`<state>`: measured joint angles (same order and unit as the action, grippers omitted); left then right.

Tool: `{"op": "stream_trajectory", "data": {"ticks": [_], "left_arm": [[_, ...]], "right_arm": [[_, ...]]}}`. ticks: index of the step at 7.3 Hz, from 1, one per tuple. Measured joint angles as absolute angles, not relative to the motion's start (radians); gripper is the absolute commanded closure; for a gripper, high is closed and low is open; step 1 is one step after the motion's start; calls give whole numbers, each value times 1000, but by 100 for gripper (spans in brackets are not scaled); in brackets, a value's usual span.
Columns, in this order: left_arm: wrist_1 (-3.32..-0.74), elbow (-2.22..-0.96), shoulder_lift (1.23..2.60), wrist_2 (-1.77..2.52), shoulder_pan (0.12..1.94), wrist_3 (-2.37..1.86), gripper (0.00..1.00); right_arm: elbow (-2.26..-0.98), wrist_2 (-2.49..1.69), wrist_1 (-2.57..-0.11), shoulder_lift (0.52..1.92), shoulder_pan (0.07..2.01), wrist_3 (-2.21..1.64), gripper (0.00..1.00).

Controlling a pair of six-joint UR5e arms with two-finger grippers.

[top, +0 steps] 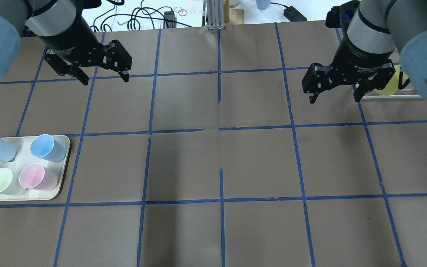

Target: Transfer IKEA cup to right arm and place on rack

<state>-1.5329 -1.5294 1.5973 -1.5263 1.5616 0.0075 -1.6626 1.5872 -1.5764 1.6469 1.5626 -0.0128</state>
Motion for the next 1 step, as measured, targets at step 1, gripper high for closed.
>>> {"op": "stream_trajectory", "data": {"ticks": [1], "left_arm": [[-1533, -1529, 1598, -1525, 1562, 7, 0]], "right_arm": [[-1662, 1581, -1552, 1657, 1562, -13, 0]]}}
